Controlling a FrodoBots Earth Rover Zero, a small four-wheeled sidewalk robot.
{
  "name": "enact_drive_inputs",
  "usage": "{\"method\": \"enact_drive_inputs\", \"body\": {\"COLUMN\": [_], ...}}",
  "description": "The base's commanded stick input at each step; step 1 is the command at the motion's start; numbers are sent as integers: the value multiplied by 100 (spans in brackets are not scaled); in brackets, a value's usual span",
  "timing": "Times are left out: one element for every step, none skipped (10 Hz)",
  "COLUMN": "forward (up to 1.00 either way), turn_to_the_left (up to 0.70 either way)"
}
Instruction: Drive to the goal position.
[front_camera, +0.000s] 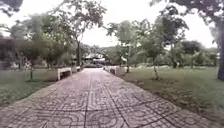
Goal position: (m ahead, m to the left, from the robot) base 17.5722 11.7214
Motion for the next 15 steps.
{"method": "enact_drive_inputs", "body": {"forward": [100,100,100,100,100,100,100,100,100,100,100,100,100,100,100], "turn_to_the_left": [0,0,2,26,20,0,0,0,0,0,0,0,0,0,0]}}
